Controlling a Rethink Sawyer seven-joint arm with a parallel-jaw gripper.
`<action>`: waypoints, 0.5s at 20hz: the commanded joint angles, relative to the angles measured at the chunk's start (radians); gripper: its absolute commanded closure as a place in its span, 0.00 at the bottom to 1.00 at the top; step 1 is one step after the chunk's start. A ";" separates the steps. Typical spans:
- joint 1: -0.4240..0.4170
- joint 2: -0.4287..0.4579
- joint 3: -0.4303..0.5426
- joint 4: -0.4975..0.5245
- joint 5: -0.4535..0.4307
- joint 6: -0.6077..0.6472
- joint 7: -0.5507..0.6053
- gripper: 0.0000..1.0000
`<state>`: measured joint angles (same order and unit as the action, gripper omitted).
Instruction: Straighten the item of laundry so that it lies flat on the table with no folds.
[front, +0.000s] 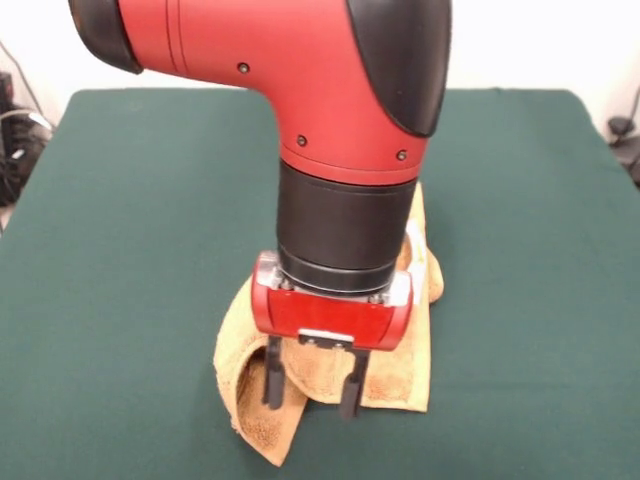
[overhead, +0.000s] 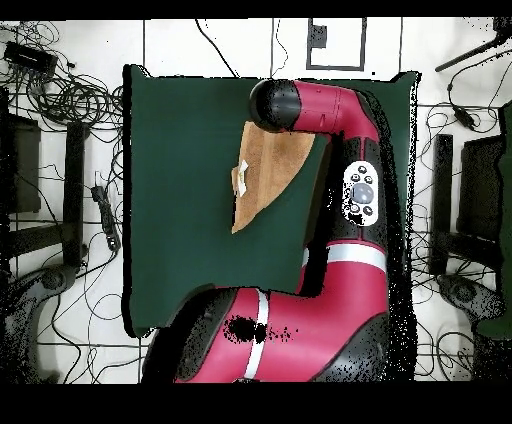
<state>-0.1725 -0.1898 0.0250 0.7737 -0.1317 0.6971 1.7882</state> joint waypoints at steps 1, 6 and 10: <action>0.007 0.012 0.135 0.163 0.056 0.169 -0.032 0.00; 0.019 -0.010 0.114 0.200 0.063 0.168 0.005 0.00; 0.035 -0.045 0.099 0.257 0.067 0.152 0.044 0.00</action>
<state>-0.1706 -0.2053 0.0318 0.8277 -0.1036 0.7516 1.7882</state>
